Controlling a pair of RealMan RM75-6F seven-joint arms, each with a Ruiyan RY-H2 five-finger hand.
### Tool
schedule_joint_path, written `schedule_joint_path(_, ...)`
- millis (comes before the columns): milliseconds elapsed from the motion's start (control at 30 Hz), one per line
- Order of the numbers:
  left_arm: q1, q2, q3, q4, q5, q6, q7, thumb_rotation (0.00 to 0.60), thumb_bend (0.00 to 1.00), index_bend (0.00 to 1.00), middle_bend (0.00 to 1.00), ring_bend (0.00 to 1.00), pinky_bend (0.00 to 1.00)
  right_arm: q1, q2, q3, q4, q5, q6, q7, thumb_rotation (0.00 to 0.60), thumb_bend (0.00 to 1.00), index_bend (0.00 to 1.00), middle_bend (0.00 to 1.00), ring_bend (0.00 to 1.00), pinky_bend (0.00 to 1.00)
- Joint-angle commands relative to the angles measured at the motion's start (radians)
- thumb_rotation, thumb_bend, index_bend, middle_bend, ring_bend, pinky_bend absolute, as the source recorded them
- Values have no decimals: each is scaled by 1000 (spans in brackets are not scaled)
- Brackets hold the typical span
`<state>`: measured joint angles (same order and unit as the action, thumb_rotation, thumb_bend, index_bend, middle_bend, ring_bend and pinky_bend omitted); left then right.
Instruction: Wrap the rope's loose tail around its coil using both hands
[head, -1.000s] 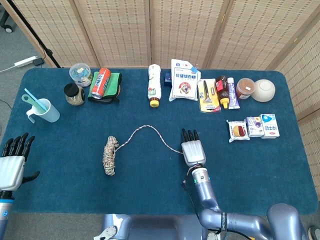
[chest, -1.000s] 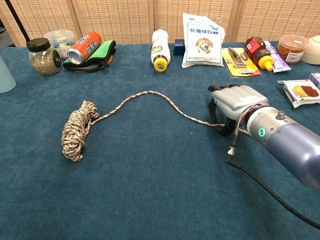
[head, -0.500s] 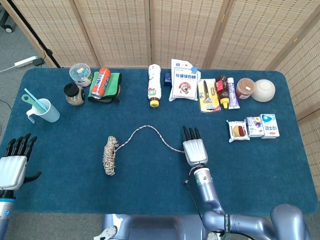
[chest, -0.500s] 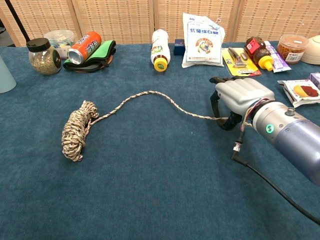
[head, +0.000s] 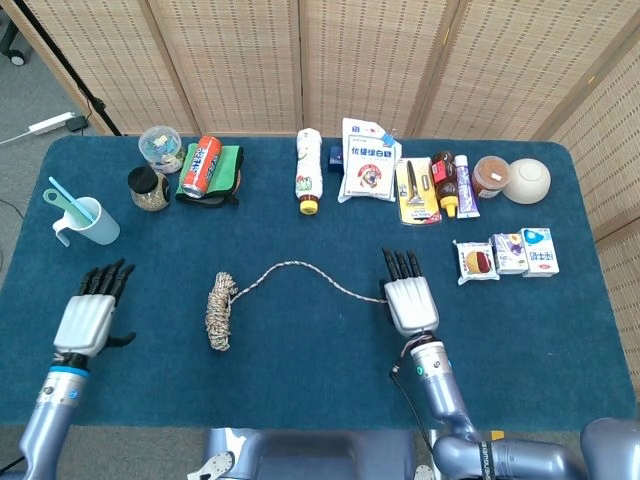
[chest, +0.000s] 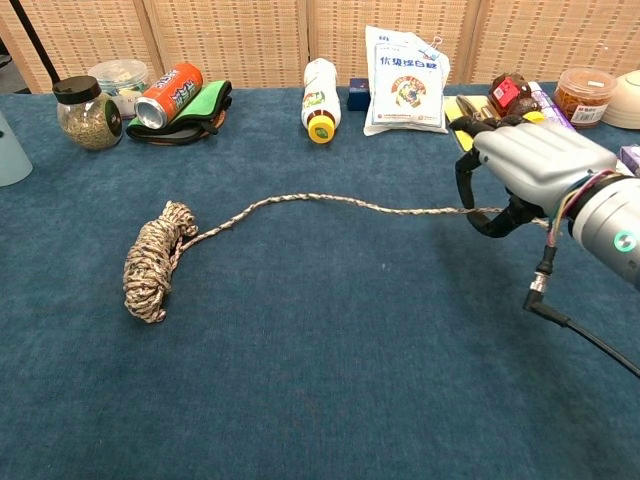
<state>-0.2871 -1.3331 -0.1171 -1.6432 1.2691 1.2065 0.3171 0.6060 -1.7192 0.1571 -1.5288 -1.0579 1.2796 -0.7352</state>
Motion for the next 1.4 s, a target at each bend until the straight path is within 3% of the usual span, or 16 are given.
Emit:
schedule_joint_path(33,-44,-41,-17,-9,-28,-47,27,600,109,0,0,0,0,-5,10,3,-12,1,4,-5,600,488,640,0,0,0)
schedule_joint_path(233,-111,-81,-38,-12,-42,-114,4,600,105,0,0,0,0,-11,26,14,-32,1,12,-14,600,488,643,0,0,0)
schedule_joint_path(533,-159,-142,-41,-30,-36,-126,5,600,92,0,0,0,0,-18,34,29,-41,8,21,-15,600,489,644,0,0,0)
schedule_joint_path(933,-229,-305,-46,72,-69,-159,-16,600,77,0,0,0,0,-23,28,45,-33,30,27,-20,600,492,649,0,0,0)
schedule_joint_path(1400,-212,-293,-3,126,-98,-179,-70,600,74,0,0,0,0,-17,27,66,-56,42,40,-39,600,498,653,0,0,0)
